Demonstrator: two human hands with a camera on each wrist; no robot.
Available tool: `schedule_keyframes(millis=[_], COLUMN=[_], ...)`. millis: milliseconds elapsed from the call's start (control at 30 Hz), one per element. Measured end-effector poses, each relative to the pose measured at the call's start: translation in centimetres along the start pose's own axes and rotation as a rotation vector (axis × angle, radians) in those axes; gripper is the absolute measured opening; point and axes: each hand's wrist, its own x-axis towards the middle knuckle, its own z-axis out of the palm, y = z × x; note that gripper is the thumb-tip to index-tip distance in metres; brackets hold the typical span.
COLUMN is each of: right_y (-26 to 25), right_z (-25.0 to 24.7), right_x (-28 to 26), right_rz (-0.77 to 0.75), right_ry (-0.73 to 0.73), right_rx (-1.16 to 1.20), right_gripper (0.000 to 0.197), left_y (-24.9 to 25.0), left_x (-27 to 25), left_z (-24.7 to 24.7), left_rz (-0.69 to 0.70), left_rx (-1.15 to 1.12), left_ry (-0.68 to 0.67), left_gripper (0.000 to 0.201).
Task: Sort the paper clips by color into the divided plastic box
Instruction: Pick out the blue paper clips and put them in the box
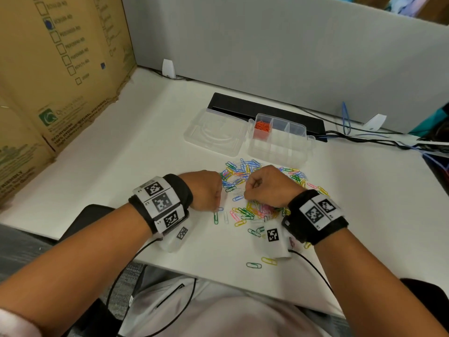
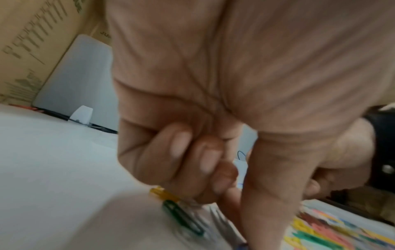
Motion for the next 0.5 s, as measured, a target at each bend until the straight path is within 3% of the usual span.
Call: schedule_keyframes(millis=[167, 300, 367, 500], right_y=[1.1, -0.9, -2.4, -4.5], right_z=[-0.8, -1.0, -0.9, -0.3], right_x=[-1.2, -1.9, -2.1, -1.8], right_rz=[0.043, -0.002, -0.05, -0.093], right_ry=[0.036, 0.035, 0.029, 0.049], right_rx=[0.265, 0.45, 0.526, 0.505], right_gripper=[0.022, 0.018, 0.02, 0.016], left_y=[-0.7, 0.2, 0.4, 0.8], left_x=[0.0, 0.0, 0.2, 0.8], left_z=[-0.7, -1.2, -1.2, -0.8], left_rz=[-0.013, -0.027, -0.011, -0.045], left_rx=[-0.211, -0.901, -1.209, -1.535], left_ry=[-0.053, -0.119, -0.16, -0.136], left_gripper=[0.02, 0.009, 0.016, 0.022])
